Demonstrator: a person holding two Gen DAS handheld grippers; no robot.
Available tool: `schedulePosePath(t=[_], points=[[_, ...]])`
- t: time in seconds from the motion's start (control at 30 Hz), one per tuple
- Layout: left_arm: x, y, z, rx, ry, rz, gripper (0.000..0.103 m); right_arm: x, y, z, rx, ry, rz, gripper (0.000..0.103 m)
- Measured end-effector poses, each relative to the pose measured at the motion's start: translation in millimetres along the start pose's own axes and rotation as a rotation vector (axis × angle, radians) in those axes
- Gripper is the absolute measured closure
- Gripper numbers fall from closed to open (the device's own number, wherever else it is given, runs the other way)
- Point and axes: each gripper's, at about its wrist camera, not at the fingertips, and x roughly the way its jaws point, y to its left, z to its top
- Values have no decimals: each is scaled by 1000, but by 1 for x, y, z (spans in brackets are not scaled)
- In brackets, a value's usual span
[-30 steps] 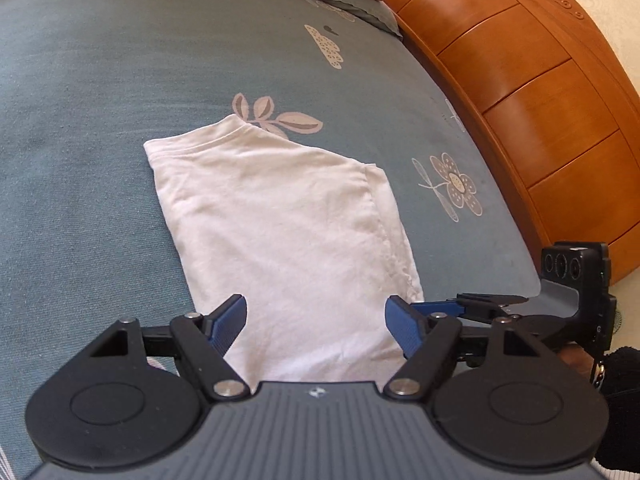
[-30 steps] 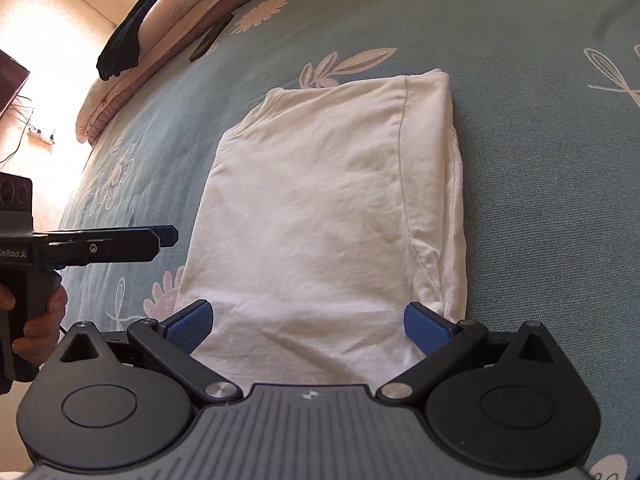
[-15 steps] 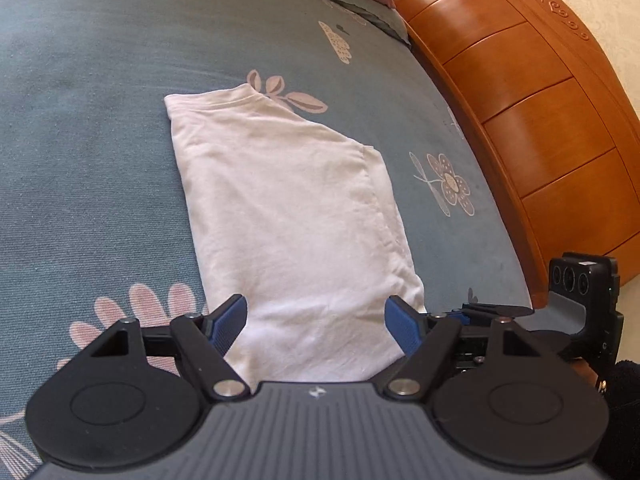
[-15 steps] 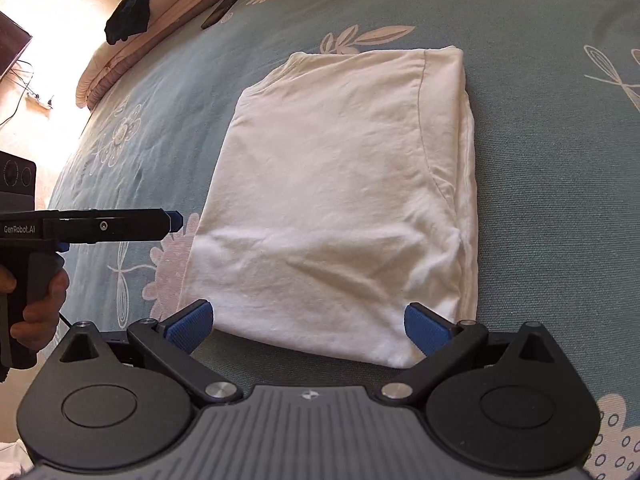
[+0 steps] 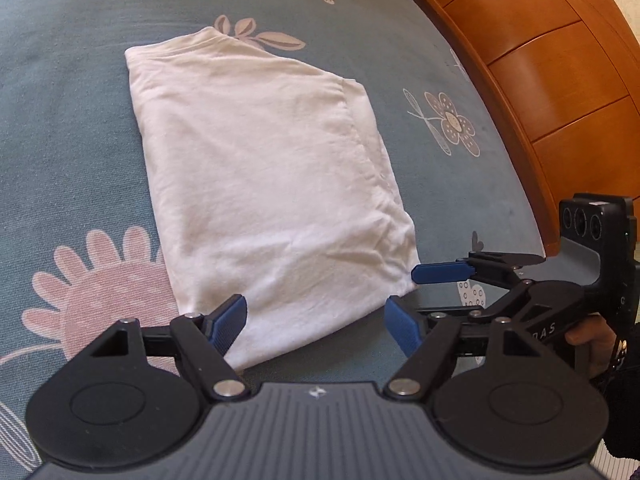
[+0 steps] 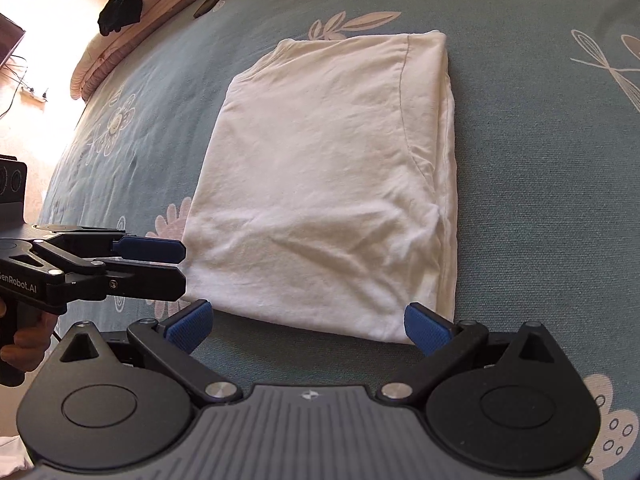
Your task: Fold clothes
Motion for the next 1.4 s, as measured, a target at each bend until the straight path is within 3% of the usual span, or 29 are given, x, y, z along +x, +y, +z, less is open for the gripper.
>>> schedulePosePath(t=[0.17,0.33,0.67,0.8,0.9,1.0,1.13,1.27,1.4], points=[[8,-11,-1,-27,38,4,27,-5,-9,9,36,-10,33,0],[16,-6,-17,-91,57,65,28,-2,-15,15,22,-9,36,0],[-7,2,-2,-73,-16,44,27,1,-6,18,14,-14,-19,0],[-19,15,9,-110,-131,47,27,-13,-9,24,2,-68,-49,0],[-25,41,20,-194,-187,53,27,-23,-25,31,55,-136,-66,0],[-20,75,30,-317,-192,8,27,-23,-55,42,166,-176,-9,0],[-3,105,34,-460,-160,-88,27,-2,-93,52,326,-167,157,0],[17,112,31,-496,-100,-122,26,15,-109,53,396,-163,240,0],[30,111,36,-481,-100,-135,24,21,-111,64,380,-168,284,0]])
